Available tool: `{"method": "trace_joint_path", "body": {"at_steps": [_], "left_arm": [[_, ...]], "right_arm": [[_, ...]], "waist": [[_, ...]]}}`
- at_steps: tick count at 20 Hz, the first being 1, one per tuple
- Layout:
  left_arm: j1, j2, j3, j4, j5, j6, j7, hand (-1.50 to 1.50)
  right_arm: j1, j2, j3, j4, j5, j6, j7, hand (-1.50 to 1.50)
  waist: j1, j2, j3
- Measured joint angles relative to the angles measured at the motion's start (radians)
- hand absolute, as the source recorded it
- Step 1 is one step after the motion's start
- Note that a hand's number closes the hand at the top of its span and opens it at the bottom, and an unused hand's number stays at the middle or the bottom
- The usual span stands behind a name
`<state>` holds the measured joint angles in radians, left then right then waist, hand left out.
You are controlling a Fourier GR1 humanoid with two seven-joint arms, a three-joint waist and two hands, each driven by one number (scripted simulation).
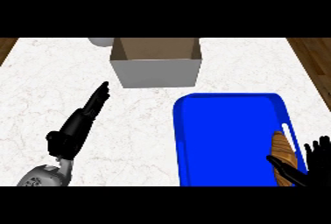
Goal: Pick the croissant from the tray and place it in the cardboard box
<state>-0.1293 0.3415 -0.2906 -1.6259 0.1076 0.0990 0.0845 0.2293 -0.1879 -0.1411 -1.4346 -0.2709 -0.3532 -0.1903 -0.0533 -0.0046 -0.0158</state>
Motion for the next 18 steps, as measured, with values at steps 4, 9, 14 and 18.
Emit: {"method": "trace_joint_path", "body": {"at_steps": [4,9,14,18], "left_arm": [[-0.026,0.003,-0.004,0.012,-0.009,-0.016,0.011,0.0],[-0.047,-0.007,0.003,0.032,-0.009,-0.033,0.011,0.0],[-0.06,-0.031,-0.004,0.058,-0.02,-0.043,-0.002,0.0],[-0.061,-0.033,0.01,0.082,-0.02,-0.069,-0.027,0.0]], "right_arm": [[0.194,-0.023,0.042,-0.116,0.123,-0.086,0.008,-1.5],[0.441,-0.14,-0.005,-0.332,0.112,-0.017,0.096,-1.5],[0.608,-0.242,-0.061,-0.548,0.001,0.134,0.224,-1.5],[0.642,-0.29,-0.127,-0.623,-0.103,0.237,0.314,-1.5]], "waist": [[0.007,0.0,0.006],[0.016,0.001,0.011],[0.024,0.003,0.013],[0.035,0.004,0.014]]}}
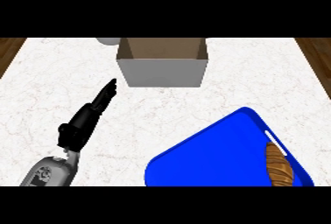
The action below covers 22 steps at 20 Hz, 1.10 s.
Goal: Pick the croissant from the tray and place it in the cardboard box
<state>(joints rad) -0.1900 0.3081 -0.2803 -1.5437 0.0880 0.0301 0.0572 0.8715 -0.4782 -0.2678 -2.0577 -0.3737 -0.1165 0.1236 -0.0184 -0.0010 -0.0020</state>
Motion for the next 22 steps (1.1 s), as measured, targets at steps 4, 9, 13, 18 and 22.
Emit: {"method": "trace_joint_path", "body": {"at_steps": [4,9,13,18,22], "left_arm": [[-0.016,-0.03,-0.003,0.018,-0.03,0.003,-0.002,0.0],[-0.01,-0.042,0.015,-0.006,-0.04,-0.022,0.022,0.0],[-0.01,-0.048,0.039,-0.022,-0.044,-0.048,0.041,0.0],[0.01,-0.08,0.038,-0.012,-0.083,-0.05,0.013,0.0],[0.002,-0.094,0.058,-0.004,-0.103,-0.065,0.013,0.0]], "right_arm": [[-0.03,-0.02,-0.058,-0.022,-0.072,0.057,0.104,-1.5],[-0.141,0.017,-0.063,0.024,-0.054,0.068,0.181,-1.5],[-0.223,0.052,-0.032,0.055,0.015,0.066,0.229,-1.5],[-0.315,0.085,0.008,0.141,0.087,0.089,0.267,-1.5],[-0.369,0.122,0.009,0.188,0.13,0.102,0.279,-1.5]], "waist": [[0.007,0.001,0.001],[0.014,0.001,0.001],[0.016,0.001,0.002],[0.017,0.001,0.002],[0.016,0.001,0.002]]}}
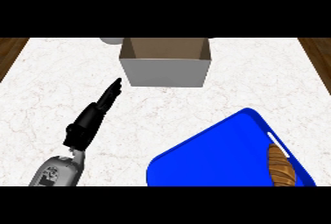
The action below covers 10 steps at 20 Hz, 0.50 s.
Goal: Pick the croissant from the tray and place it in the cardboard box
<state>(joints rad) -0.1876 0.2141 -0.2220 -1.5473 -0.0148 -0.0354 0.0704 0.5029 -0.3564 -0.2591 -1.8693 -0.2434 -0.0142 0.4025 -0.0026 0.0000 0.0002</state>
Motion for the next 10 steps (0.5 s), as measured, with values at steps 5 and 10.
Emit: {"method": "trace_joint_path", "body": {"at_steps": [5,10], "left_arm": [[-0.025,-0.018,0.032,0.013,-0.013,-0.025,0.019,0.0],[-0.021,-0.035,0.06,0.022,-0.028,-0.055,0.011,0.0]], "right_arm": [[-0.064,0.051,0.002,0.054,0.083,-0.008,-0.022,-1.5],[-0.072,0.087,-0.013,0.063,0.128,0.022,-0.022,-1.5]], "waist": [[-0.001,0.0,0.0],[-0.002,0.0,0.0]]}}
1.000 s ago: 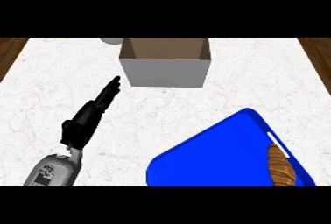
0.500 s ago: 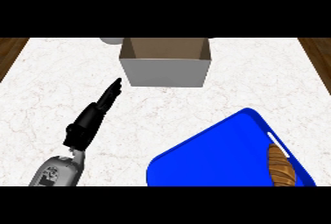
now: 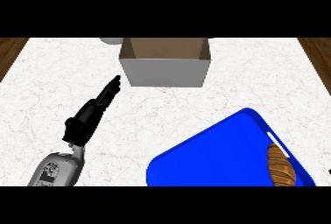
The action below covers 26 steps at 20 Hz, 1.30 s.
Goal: Pick the croissant from the tray and place it in the cardboard box
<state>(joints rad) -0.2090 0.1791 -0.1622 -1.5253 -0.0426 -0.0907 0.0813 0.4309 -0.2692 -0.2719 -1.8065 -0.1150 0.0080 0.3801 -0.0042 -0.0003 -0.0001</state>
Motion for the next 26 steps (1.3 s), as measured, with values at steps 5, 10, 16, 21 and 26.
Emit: {"method": "trace_joint_path", "body": {"at_steps": [5,10,16,21,26], "left_arm": [[0.007,-0.02,0.014,0.012,-0.025,-0.007,-0.019,0.0],[0.007,-0.032,0.031,-0.007,-0.038,-0.029,-0.001,0.0],[0.002,-0.047,0.058,-0.001,-0.044,-0.052,0.001,0.0],[0.008,-0.057,0.065,-0.008,-0.056,-0.064,0.0,0.0],[0.009,-0.068,0.065,-0.012,-0.072,-0.069,0.006,0.0]], "right_arm": [[-0.048,0.018,0.001,0.064,0.031,0.042,-0.014,-1.5],[-0.086,0.033,-0.006,0.103,0.054,0.08,-0.005,-1.5],[-0.116,0.08,0.02,0.131,0.116,0.081,-0.012,-1.5],[-0.142,0.085,0.02,0.164,0.157,0.083,-0.015,-1.5],[-0.155,0.091,0.029,0.18,0.2,0.084,-0.006,-1.5]], "waist": [[0.001,0.0,0.0],[0.002,0.0,0.0],[0.001,0.0,0.0],[0.0,-0.003,-0.007],[-0.001,-0.006,-0.013]]}}
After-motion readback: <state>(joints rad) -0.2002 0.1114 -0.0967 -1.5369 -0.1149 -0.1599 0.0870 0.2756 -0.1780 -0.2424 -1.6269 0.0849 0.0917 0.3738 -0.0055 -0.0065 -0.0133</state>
